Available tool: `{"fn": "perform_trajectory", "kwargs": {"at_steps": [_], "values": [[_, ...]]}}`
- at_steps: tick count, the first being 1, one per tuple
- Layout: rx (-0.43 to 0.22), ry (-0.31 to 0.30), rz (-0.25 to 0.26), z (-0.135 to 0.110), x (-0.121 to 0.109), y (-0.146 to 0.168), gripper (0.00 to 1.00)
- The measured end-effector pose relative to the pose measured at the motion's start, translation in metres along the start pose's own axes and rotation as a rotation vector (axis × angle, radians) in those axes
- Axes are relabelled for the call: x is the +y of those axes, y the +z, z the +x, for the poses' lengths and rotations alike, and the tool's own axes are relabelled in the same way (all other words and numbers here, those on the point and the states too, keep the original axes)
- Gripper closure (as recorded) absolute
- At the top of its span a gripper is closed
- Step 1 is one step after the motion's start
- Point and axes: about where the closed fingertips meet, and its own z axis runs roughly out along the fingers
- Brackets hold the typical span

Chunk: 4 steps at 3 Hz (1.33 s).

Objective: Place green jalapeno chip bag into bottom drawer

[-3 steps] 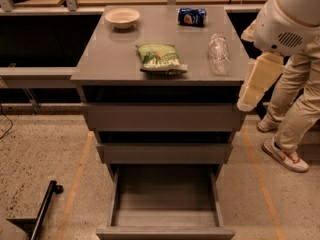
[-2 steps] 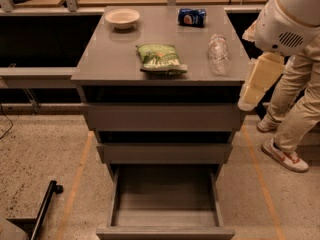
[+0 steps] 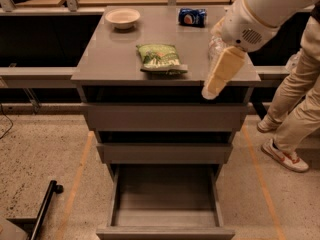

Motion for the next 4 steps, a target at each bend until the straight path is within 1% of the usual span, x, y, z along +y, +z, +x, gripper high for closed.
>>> {"fn": "perform_trajectory", "kwargs": {"at_steps": [1, 2, 3, 4], "values": [[-0.073, -0.017, -0.002, -0.029, -0.016, 0.024, 0.0], [-0.139, -0.012, -0.015, -0.054, -0.037, 0.047, 0.0], [-0.145, -0.012, -0.017, -0.056, -0.039, 0.05, 0.0], [-0.171, 0.025, 0.0, -0.061, -0.044, 0.063, 0.0]]}}
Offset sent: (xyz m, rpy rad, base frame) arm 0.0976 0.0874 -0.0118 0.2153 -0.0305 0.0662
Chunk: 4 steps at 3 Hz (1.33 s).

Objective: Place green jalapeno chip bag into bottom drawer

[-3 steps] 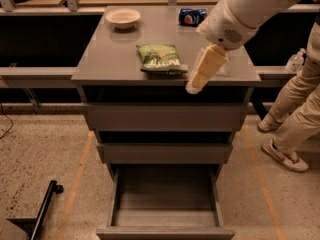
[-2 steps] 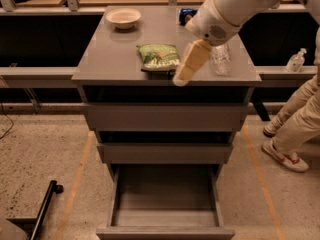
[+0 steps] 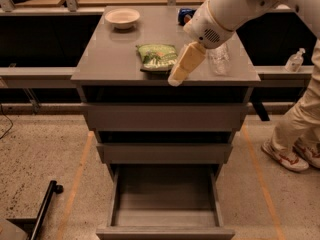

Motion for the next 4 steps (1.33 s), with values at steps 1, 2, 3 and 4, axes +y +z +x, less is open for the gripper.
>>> {"fn": "perform_trajectory", "kwargs": {"at_steps": [1, 2, 3, 4], "values": [[-0.063, 0.064, 0.017, 0.002, -0.02, 0.026, 0.0], [-0.114, 0.085, 0.008, 0.001, -0.041, 0.055, 0.0], [-0.15, 0.094, -0.007, 0.001, -0.061, 0.079, 0.0], [-0.166, 0.117, -0.03, 0.018, -0.081, 0.108, 0.02]]}}
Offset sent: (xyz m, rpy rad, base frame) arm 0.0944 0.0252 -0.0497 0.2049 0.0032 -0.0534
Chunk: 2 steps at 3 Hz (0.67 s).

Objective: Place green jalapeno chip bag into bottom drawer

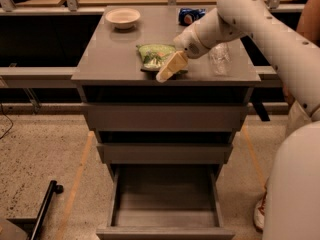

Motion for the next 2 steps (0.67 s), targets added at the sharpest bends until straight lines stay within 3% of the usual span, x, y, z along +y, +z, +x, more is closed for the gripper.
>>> {"fn": "perform_trajectory", "kwargs": {"at_steps": [1, 2], "values": [[-0.006, 0.029, -0.005, 0.0174, -0.009, 0.0111, 0.26], [-0.017, 0.034, 0.026, 0.0257, -0.0105, 0.0036, 0.5]]}}
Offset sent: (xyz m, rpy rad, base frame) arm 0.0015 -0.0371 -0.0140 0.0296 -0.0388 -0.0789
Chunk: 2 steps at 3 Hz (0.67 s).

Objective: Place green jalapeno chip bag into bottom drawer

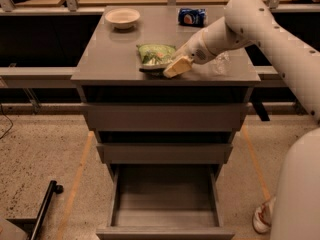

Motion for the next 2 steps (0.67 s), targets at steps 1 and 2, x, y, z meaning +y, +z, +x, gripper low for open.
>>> {"fn": "perform_trajectory", "kwargs": {"at_steps": [1, 2], "values": [[-0.01, -0.03, 0.023, -0.004, 0.012, -0.016, 0.72], [-0.033, -0.061, 0.036, -0.013, 0.034, -0.034, 0.95]]}}
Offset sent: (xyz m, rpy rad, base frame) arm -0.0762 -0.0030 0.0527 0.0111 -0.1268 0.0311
